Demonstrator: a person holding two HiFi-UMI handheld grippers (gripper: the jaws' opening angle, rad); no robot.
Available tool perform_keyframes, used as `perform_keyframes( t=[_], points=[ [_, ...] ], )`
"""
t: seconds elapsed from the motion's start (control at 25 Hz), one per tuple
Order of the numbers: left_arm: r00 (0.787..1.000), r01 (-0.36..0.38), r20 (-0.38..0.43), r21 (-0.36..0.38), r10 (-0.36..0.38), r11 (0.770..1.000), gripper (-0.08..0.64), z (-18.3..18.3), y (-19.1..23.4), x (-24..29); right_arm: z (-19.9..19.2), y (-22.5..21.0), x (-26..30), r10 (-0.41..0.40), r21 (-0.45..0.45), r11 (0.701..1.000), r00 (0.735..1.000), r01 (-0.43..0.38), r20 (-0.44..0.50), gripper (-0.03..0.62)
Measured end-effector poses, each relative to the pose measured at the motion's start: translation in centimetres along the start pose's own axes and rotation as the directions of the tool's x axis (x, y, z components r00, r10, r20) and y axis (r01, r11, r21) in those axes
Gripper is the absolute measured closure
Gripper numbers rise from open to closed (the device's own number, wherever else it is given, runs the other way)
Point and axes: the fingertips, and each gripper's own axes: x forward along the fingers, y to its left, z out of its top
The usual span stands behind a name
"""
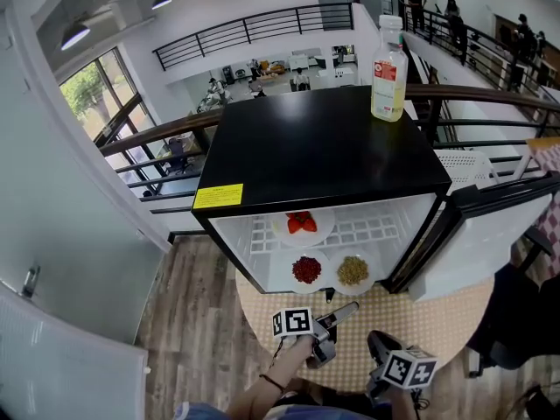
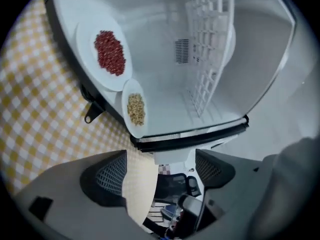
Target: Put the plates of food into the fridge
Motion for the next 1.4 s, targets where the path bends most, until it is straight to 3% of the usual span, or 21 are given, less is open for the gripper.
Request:
perform_keyframes(
  t=[0.2, 0.36, 0.52, 0.76, 0.84, 0.96, 1.12, 1.32, 1.4],
  points=[
    [1.0, 0.004, -0.03, 0.231, 0.003, 0.973, 0.126, -0.7, -2.8, -2.7, -0.3, 1.1, 0.2, 0.0, -0.018, 1.0, 1.0, 0.0, 0.007, 0.571],
    [0.998, -0.034, -0.041, 0.409, 0.055, 0.912, 0.129, -1.3, -4.1, -5.0, -0.8, 2.8, 0.5, 0.016, -0.032, 0.999, 1.0, -0.015, 0.012, 0.571],
    [0.994, -0.07, -0.024, 0.572, 0.102, 0.817, 0.16, -1.7, -5.1, -7.1, -1.9, 4.5, 0.7, 0.024, -0.048, 0.999, 1.0, -0.024, 0.005, 0.571],
    [0.987, -0.093, -0.012, 0.771, 0.16, 0.63, 0.272, -2.2, -6.5, -10.4, -3.0, 6.8, 1.2, 0.033, -0.077, 0.997, 0.999, -0.032, 0.01, 0.571],
    [0.987, -0.089, -0.009, 0.804, 0.161, 0.588, 0.321, -2.5, -6.8, -11.5, -3.4, 7.6, 1.4, 0.036, -0.085, 0.996, 0.999, -0.035, 0.013, 0.571],
    [0.984, -0.078, -0.026, 0.826, 0.176, 0.558, 0.333, -3.1, -6.7, -13.3, -4.1, 9.1, 1.5, 0.044, -0.096, 0.994, 0.999, -0.043, 0.009, 0.571],
    [0.979, -0.068, -0.038, 0.864, 0.201, 0.498, 0.369, -4.1, -6.3, -15.8, -5.3, 10.5, 1.5, 0.035, -0.105, 0.994, 0.999, -0.033, 0.022, 0.571],
    [0.984, -0.026, -0.065, 0.866, 0.164, 0.5, 0.42, -5.1, -6.5, -18.7, -7.4, 12.7, 1.3, 0.035, -0.118, 0.993, 0.998, -0.028, 0.053, 0.571],
    [0.983, -0.006, -0.085, 0.873, 0.165, 0.488, 0.423, -5.6, -6.4, -20.1, -8.5, 13.8, 1.2, 0.031, -0.123, 0.992, 0.997, -0.023, 0.066, 0.571]
  ],
)
